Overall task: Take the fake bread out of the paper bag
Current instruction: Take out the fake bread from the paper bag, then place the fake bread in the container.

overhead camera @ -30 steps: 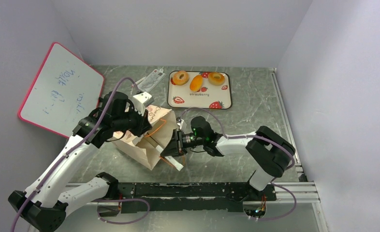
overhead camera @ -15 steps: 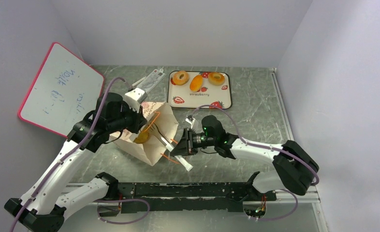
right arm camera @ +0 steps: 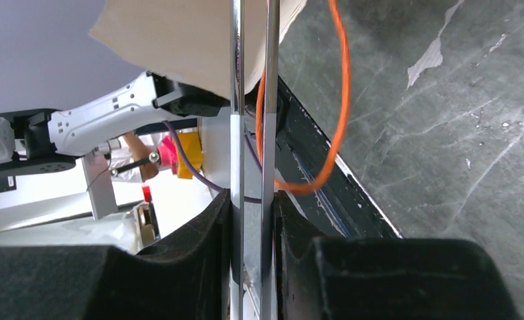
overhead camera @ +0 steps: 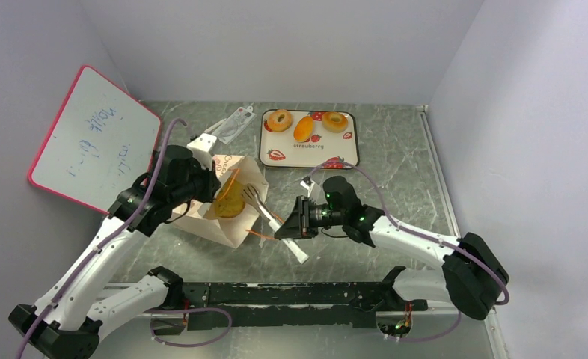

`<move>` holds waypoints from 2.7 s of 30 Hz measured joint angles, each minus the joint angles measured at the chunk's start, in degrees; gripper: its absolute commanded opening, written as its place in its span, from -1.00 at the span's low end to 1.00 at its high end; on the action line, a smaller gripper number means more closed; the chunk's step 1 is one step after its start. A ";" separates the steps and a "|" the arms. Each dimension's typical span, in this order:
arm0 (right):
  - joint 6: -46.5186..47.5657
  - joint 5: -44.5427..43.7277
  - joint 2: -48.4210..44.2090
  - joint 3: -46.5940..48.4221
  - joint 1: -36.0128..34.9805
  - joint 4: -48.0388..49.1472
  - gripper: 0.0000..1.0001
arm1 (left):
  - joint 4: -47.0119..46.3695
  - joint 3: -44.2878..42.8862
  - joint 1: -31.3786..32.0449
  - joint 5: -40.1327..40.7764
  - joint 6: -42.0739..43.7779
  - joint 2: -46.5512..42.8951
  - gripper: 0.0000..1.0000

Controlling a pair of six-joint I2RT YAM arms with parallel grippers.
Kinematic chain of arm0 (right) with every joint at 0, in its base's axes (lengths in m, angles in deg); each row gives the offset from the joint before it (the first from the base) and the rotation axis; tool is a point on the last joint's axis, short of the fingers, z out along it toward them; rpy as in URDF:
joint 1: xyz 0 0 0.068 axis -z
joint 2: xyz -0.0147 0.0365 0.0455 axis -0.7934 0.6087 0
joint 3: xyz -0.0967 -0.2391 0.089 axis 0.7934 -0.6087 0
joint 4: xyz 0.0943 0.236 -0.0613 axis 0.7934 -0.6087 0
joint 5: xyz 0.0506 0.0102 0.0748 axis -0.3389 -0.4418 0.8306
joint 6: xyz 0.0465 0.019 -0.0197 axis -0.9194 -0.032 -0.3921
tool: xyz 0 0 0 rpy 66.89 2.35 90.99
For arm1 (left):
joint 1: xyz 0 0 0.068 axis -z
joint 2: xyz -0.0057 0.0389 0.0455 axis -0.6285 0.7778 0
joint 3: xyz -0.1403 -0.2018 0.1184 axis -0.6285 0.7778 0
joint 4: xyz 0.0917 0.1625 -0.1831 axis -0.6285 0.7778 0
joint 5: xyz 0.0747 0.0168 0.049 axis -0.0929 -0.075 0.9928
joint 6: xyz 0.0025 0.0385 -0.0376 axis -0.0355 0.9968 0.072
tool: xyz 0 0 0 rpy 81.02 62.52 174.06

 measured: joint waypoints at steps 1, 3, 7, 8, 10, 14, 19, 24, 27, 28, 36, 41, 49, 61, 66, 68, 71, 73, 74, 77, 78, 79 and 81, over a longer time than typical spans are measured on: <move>0.22 -0.09 -0.44 0.37 0.37 -0.96 -1.00 | 0.00 0.33 0.00 0.52 -0.42 0.00 -0.86; 0.68 -0.35 -1.11 1.25 1.07 -2.75 -1.00 | 0.00 0.94 0.00 1.77 -1.14 0.02 -0.86; 1.88 -1.31 -1.88 4.00 2.19 -6.71 -1.00 | -0.02 1.44 0.00 4.28 -2.23 0.39 -0.86; 2.14 -1.55 -2.01 4.68 2.38 -7.45 -1.00 | 0.00 1.46 0.00 4.87 -2.43 0.57 -0.86; 2.69 -2.01 -2.27 5.79 2.86 -8.92 -1.00 | -0.02 1.49 0.00 5.99 -2.89 0.83 -0.86; 3.61 -3.41 -3.30 8.04 4.17 -12.98 -1.00 | -0.59 2.34 0.00 8.76 -4.07 0.92 -0.86; 4.70 -4.68 -5.31 10.43 7.08 -17.94 -1.00 | -1.27 3.82 0.00 12.02 -5.33 1.29 -0.86; 5.75 -5.75 -6.36 13.31 11.10 -22.01 -1.00 | -1.29 4.79 0.00 14.91 -6.08 1.44 -0.86; 6.01 -5.95 -6.56 14.51 13.86 -23.56 -1.00 | -1.38 5.05 0.00 16.09 -6.25 1.44 -0.86; 6.14 -5.95 -6.54 14.82 14.64 -23.82 -1.00 | -1.49 5.14 0.00 16.37 -6.25 1.44 -0.86; 7.19 -5.73 -0.79 18.27 19.06 -24.06 -1.00 | -2.51 5.73 0.00 17.07 -6.14 1.22 -0.86; 7.87 -4.98 5.68 20.31 20.96 -23.15 -1.00 | -2.56 5.73 0.00 17.09 -5.68 0.52 -0.86; 8.90 -3.54 16.92 25.49 23.04 -20.72 -1.00 | -2.56 5.73 0.00 17.07 -5.29 -1.44 -0.86; 9.46 -1.77 22.18 28.04 24.61 -18.88 -1.00 | -3.19 6.10 0.00 16.94 -5.29 -1.31 -0.86; 9.18 -0.44 22.32 28.04 25.33 -18.40 -1.00 | -3.67 6.10 0.00 16.92 -5.27 -0.61 -0.86; 9.09 0.26 22.75 28.04 25.62 -17.99 -1.00 | -3.87 6.10 0.00 16.92 -5.29 -0.57 -0.86; 9.05 0.94 24.04 28.04 25.92 -17.97 -1.00 | -3.87 6.10 0.00 16.92 -5.29 -0.57 -0.86; 9.05 1.31 24.96 28.04 26.08 -18.03 -1.00 | -3.87 6.10 0.00 16.94 -5.31 -0.57 -0.86; 9.05 1.55 25.51 28.06 26.14 -18.05 -1.00 | -3.87 6.10 0.00 16.92 -5.31 -0.59 -0.86; 9.07 1.88 26.82 28.41 26.27 -18.43 -1.00 | -3.87 6.10 0.00 16.92 -5.35 -0.66 -0.86; 9.09 1.88 27.17 28.65 26.27 -18.49 -1.00 | -3.87 6.10 0.00 16.94 -5.35 -0.70 -0.86; 9.09 1.88 27.47 28.89 26.29 -18.49 -1.00 | -3.87 6.10 0.00 16.94 -5.38 -0.74 -0.86; 9.14 1.86 28.15 29.64 26.34 -18.69 -1.00 | -3.85 6.10 0.00 16.94 -5.46 -0.98 -0.86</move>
